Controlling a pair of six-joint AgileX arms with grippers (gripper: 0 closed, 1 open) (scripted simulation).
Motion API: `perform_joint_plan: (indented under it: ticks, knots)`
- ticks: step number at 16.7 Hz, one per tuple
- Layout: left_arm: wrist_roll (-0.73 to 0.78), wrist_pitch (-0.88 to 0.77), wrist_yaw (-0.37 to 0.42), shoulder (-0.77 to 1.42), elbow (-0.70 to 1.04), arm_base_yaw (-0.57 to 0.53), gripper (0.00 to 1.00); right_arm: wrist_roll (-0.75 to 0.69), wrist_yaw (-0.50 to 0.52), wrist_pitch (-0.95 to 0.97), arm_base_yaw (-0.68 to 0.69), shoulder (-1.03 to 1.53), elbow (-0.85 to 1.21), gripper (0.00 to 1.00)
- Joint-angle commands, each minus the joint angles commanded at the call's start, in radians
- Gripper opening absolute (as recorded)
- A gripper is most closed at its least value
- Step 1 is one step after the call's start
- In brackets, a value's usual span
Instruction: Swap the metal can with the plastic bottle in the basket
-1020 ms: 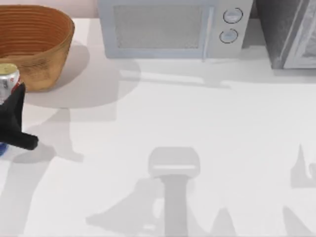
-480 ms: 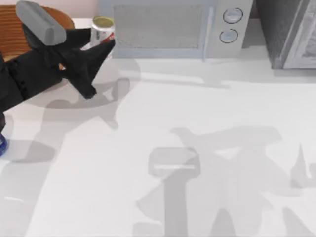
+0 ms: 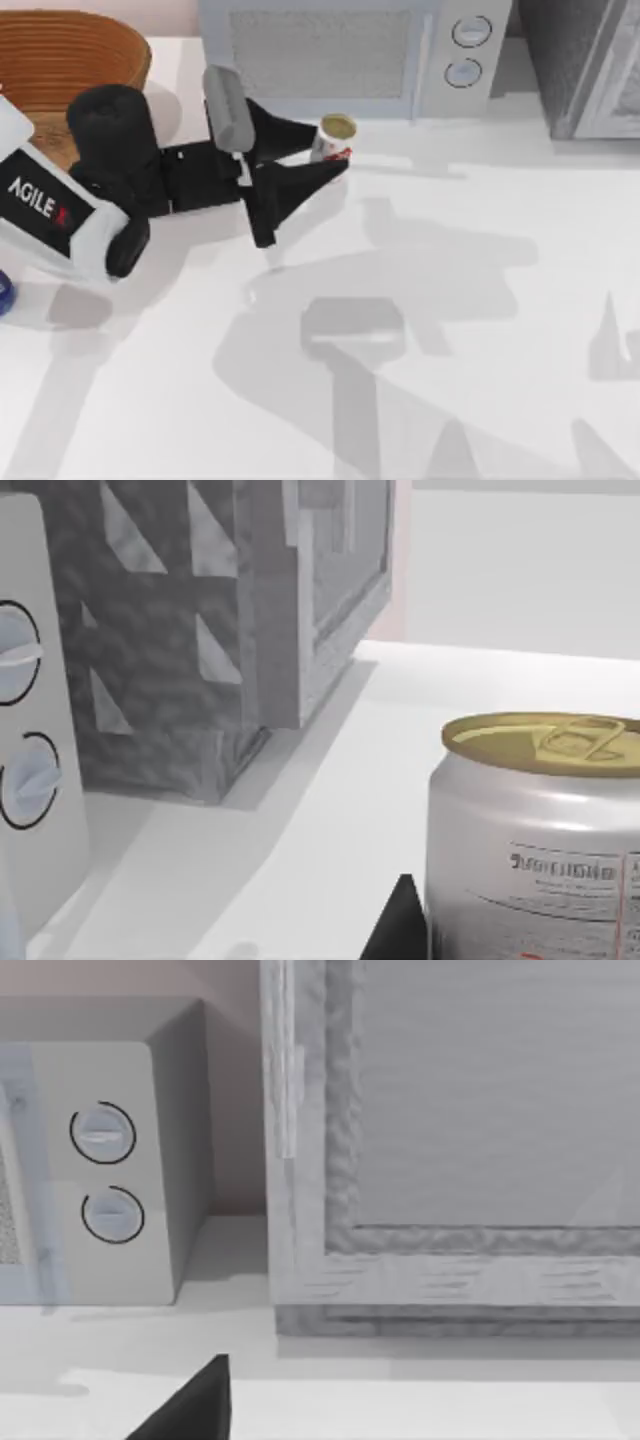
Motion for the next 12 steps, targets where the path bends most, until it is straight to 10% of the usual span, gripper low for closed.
perform_joint_plan:
  ticks: [12]
  knots:
    - [-0.003,0.205,0.188,0.368,0.165,-0.057,0.00,0.000,0.000,0.000,0.000,0.000,0.000,1.00]
